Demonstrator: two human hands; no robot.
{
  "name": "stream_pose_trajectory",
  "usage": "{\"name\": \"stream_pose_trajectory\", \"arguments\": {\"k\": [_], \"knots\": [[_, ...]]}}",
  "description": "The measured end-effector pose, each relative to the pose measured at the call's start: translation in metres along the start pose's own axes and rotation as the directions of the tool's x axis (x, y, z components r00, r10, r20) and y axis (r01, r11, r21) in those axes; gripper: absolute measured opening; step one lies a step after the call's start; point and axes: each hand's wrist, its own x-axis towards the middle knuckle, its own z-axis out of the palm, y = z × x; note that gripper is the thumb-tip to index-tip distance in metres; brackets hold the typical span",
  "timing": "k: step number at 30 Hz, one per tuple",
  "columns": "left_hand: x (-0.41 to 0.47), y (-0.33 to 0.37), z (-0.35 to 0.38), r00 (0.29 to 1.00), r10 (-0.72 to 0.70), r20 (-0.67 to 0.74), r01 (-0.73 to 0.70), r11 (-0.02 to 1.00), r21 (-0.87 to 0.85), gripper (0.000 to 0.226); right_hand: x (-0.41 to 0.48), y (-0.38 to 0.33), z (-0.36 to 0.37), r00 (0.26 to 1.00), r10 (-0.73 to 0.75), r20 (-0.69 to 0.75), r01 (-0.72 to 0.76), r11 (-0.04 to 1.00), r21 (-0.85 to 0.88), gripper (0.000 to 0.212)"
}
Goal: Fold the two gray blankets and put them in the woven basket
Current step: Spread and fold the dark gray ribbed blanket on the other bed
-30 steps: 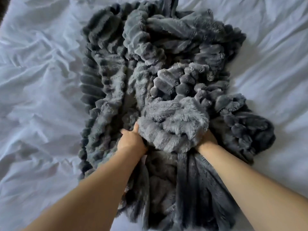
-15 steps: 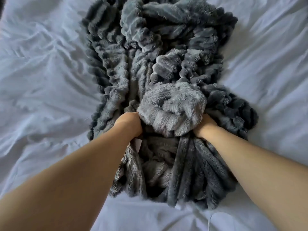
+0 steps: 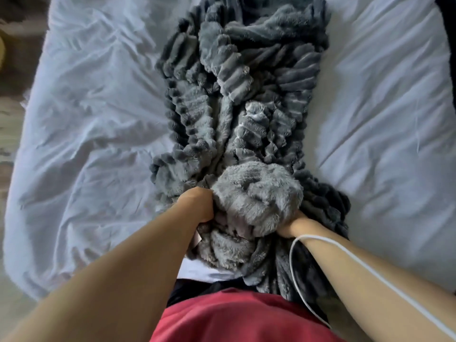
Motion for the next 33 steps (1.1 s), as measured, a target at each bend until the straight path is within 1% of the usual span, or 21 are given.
{"name": "stream_pose_trajectory", "arguments": {"k": [1,2,3,5,7,10,11,12,13,14,15,16,17,18,19,20,21,24,26,29,33], "knots": [[-0.004,-0.001,0.008,0.998,0.002,0.059,-0.003,1.0,0.017,0.034,-0.008,-0.003,0.007,0.999,-0.046,0.015,0.046,0.999,0.015,0.061],[-0.006,-0.002,0.015,0.997,-0.002,0.082,0.003,1.0,-0.011,0.037,-0.014,-0.004,0.014,0.993,-0.116,-0.021,0.115,0.991,-0.062,0.061],[-0.006,-0.003,0.019,0.995,-0.014,0.099,0.018,0.999,-0.037,0.038,-0.018,-0.007,0.017,0.992,-0.119,-0.042,0.117,0.992,-0.05,0.06],[-0.004,-0.004,0.022,0.997,-0.02,0.08,0.023,0.999,-0.037,0.038,-0.022,-0.011,0.014,0.992,-0.05,-0.119,0.058,0.996,0.065,0.054],[-0.012,-0.001,0.011,0.999,-0.032,0.044,0.034,0.998,-0.053,0.034,-0.03,-0.013,0.0,0.993,0.014,-0.119,0.007,0.985,0.174,0.051],[-0.043,-0.004,-0.072,0.991,-0.042,-0.131,0.026,0.992,-0.12,0.032,-0.055,-0.006,-0.078,0.963,0.113,-0.243,-0.038,0.956,0.292,0.043],[-0.059,-0.009,-0.126,0.971,-0.035,-0.237,0.005,0.992,-0.128,0.031,-0.071,-0.003,-0.135,0.924,0.2,-0.326,-0.08,0.934,0.348,0.04],[-0.087,-0.016,-0.194,0.919,-0.061,-0.391,-0.013,0.983,-0.183,0.031,-0.101,-0.001,-0.206,0.854,0.261,-0.451,-0.097,0.93,0.354,0.036],[-0.125,-0.024,-0.269,0.816,-0.107,-0.568,-0.062,0.961,-0.27,0.032,-0.144,0.001,-0.285,0.734,0.308,-0.606,-0.08,0.924,0.373,0.034],[-0.175,-0.031,-0.346,0.656,-0.181,-0.733,-0.156,0.917,-0.367,0.033,-0.202,0.004,-0.365,0.561,0.336,-0.756,-0.001,0.914,0.406,0.034],[-0.234,-0.038,-0.414,0.472,-0.266,-0.841,-0.302,0.847,-0.437,0.033,-0.269,0.005,-0.437,0.34,0.373,-0.863,0.103,0.898,0.428,0.036],[-0.298,-0.044,-0.471,0.29,-0.33,-0.898,-0.479,0.762,-0.435,0.036,-0.343,0.003,-0.493,0.097,0.409,-0.907,0.229,0.878,0.421,0.04],[-0.359,-0.048,-0.514,0.142,-0.363,-0.921,-0.611,0.7,-0.37,0.042,-0.41,0.0,-0.53,-0.125,0.427,-0.895,0.352,0.863,0.362,0.046],[-0.413,-0.052,-0.544,0.039,-0.369,-0.929,-0.685,0.667,-0.293,0.054,-0.471,-0.004,-0.556,-0.285,0.417,-0.863,0.407,0.868,0.285,0.054],[-0.457,-0.055,-0.563,-0.045,-0.375,-0.926,-0.71,0.664,-0.234,0.064,-0.522,-0.009,-0.57,-0.392,0.385,-0.835,0.396,0.89,0.224,0.062],[-0.489,-0.059,-0.574,-0.109,-0.378,-0.919,-0.706,0.68,-0.196,0.068,-0.557,-0.013,-0.574,-0.452,0.343,-0.823,0.354,0.916,0.188,0.068],[-0.513,-0.063,-0.58,-0.161,-0.372,-0.914,-0.697,0.698,-0.161,0.063,-0.58,-0.015,-0.575,-0.478,0.319,-0.819,0.318,0.931,0.177,0.071],[-0.535,-0.072,-0.581,-0.318,-0.358,-0.878,-0.639,0.765,-0.081,0.013,-0.601,-0.009,-0.567,-0.533,0.322,-0.783,0.257,0.943,0.213,0.062],[-0.529,-0.076,-0.576,-0.388,-0.38,-0.84,-0.658,0.752,-0.035,0.023,-0.59,0.0,-0.558,-0.569,0.351,-0.744,0.246,0.936,0.254,0.056],[-0.51,-0.08,-0.562,-0.392,-0.402,-0.828,-0.698,0.716,-0.017,0.026,-0.558,0.017,-0.543,-0.551,0.368,-0.749,0.231,0.93,0.286,0.057],[-0.473,-0.085,-0.543,-0.313,-0.41,-0.857,-0.761,0.648,-0.032,0.028,-0.516,0.039,-0.529,-0.43,0.375,-0.821,0.219,0.926,0.309,0.046]]}}
